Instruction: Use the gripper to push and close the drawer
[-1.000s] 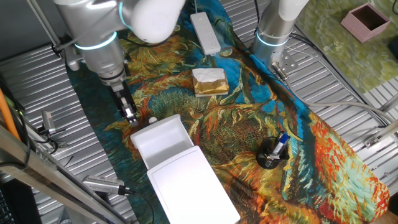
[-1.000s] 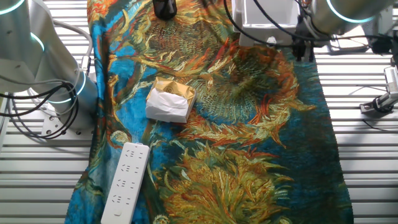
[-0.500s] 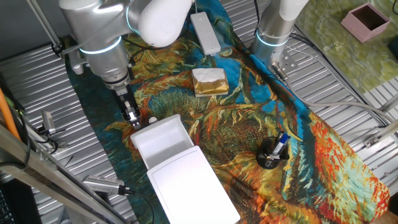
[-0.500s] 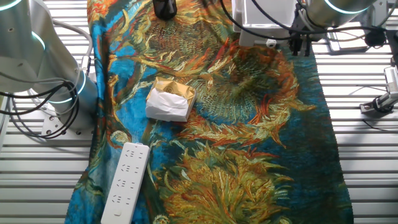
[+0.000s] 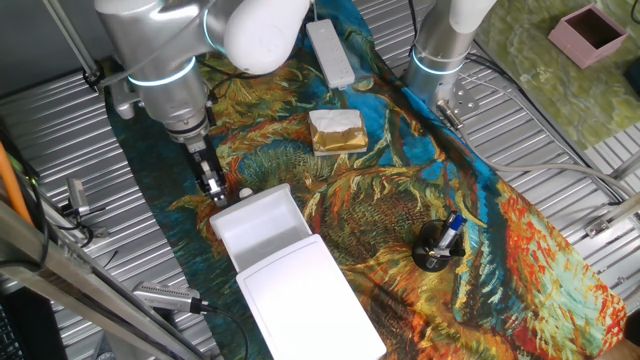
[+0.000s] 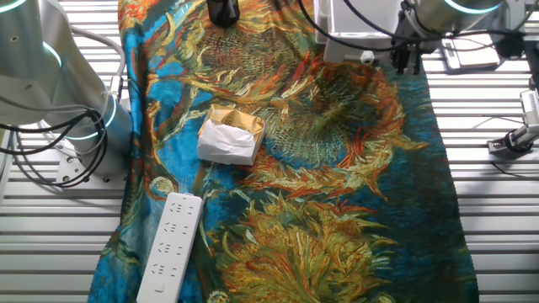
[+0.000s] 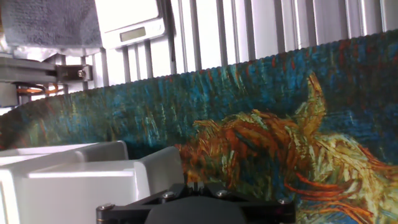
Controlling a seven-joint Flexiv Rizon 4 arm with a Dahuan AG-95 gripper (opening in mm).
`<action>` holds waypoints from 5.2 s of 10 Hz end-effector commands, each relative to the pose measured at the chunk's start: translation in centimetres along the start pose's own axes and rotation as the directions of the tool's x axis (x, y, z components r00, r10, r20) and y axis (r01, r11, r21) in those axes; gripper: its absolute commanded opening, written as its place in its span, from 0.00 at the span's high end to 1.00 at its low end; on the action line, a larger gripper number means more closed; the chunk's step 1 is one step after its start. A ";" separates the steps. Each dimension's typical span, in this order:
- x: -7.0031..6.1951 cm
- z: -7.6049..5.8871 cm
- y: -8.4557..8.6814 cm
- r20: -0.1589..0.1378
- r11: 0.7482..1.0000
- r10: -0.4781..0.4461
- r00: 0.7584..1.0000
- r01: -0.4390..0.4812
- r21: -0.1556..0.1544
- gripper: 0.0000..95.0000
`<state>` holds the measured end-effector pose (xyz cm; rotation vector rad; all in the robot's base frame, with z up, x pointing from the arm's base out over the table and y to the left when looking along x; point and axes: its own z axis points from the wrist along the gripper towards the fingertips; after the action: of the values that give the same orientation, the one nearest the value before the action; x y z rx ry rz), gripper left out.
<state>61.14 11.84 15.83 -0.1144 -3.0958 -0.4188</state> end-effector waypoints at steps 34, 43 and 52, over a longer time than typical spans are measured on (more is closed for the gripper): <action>-1.1 4.4 9.9 -0.016 0.977 -0.154 0.988 0.150 -0.153 0.60; -0.5 5.1 12.4 -0.014 0.981 -0.107 0.994 0.103 -0.167 0.60; -0.1 -2.0 5.5 -0.053 0.936 -0.333 0.941 0.337 0.100 1.00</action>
<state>62.04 18.55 18.24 0.3848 -3.0920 -0.3358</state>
